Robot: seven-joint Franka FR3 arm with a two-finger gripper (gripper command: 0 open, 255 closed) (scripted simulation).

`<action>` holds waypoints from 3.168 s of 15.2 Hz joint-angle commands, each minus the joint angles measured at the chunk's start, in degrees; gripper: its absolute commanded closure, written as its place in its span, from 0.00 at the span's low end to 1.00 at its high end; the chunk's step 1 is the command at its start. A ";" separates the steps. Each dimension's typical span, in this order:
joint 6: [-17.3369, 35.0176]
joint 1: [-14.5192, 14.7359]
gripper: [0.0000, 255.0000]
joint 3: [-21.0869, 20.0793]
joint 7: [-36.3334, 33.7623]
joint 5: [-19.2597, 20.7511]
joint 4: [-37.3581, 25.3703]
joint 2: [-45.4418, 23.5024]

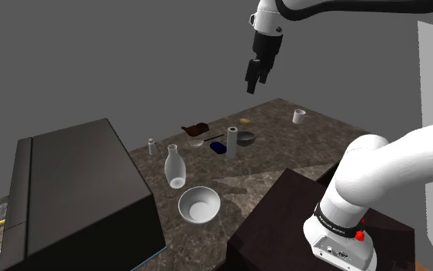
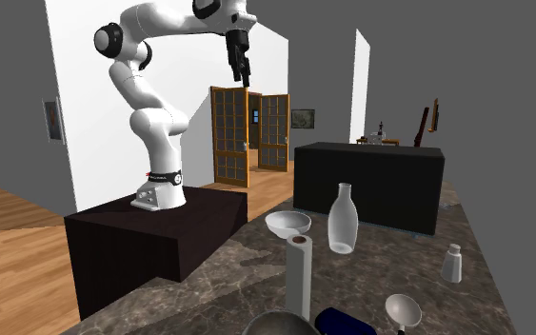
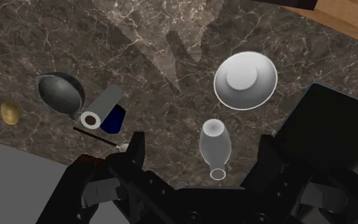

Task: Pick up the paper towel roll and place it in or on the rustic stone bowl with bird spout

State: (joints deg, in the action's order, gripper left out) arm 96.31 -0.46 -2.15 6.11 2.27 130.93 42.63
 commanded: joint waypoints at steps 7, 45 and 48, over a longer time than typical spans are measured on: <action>11.21 -1.92 0.00 3.45 1.67 1.35 5.24 -5.25; 56.87 -13.82 0.00 12.49 24.26 -19.86 -15.75 -70.79; 58.38 -14.35 0.00 11.69 24.86 -20.71 -16.86 -73.42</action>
State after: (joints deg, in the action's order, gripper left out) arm 153.96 -14.57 9.88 30.67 -18.05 114.32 -29.80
